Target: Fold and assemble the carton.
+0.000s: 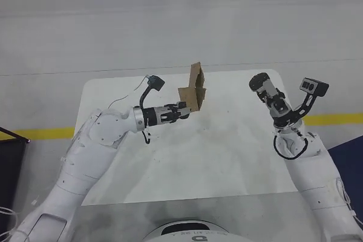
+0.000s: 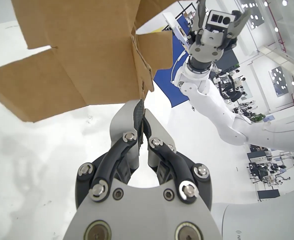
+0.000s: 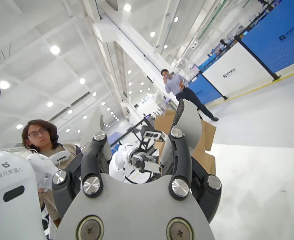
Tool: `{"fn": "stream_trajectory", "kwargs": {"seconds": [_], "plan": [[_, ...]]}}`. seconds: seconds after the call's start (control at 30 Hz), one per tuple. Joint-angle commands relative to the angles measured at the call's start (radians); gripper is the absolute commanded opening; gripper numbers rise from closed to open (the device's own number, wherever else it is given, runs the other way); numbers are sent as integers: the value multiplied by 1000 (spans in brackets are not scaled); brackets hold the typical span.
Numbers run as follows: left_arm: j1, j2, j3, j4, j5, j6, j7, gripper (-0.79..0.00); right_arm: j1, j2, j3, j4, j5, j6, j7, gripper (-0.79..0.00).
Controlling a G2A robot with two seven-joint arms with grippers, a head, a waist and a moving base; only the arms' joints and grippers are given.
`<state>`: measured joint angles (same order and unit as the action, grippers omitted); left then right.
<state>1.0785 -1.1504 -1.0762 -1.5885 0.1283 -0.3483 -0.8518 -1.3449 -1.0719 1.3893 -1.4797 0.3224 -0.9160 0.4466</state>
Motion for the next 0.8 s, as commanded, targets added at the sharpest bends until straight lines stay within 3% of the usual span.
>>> {"fn": "stream_trajectory", "kwargs": {"seconds": [0.0,0.23,0.5,0.57,0.63,0.73,0.77], "plan": [[0,1,4,-10,-14,5,-27,-785,29,-3,-36,43,38,25,48,-305],[-6,14,-14,-79,-155,60,-222,-785,156,-19,-145,273,279,83,292,-296],[10,36,-63,-159,-225,134,-374,-785,203,-31,-189,388,488,89,546,-277],[10,40,-62,-166,-231,151,-401,-785,208,-35,-192,398,517,91,548,-225],[4,43,-54,-171,-207,170,-431,-785,219,-40,-179,433,527,40,497,0],[-5,47,-31,-182,-141,197,-452,-785,251,-57,-184,461,539,-9,381,-58],[-9,47,-21,-184,-127,206,-460,-785,258,-61,-189,454,539,-14,376,-46]]}}
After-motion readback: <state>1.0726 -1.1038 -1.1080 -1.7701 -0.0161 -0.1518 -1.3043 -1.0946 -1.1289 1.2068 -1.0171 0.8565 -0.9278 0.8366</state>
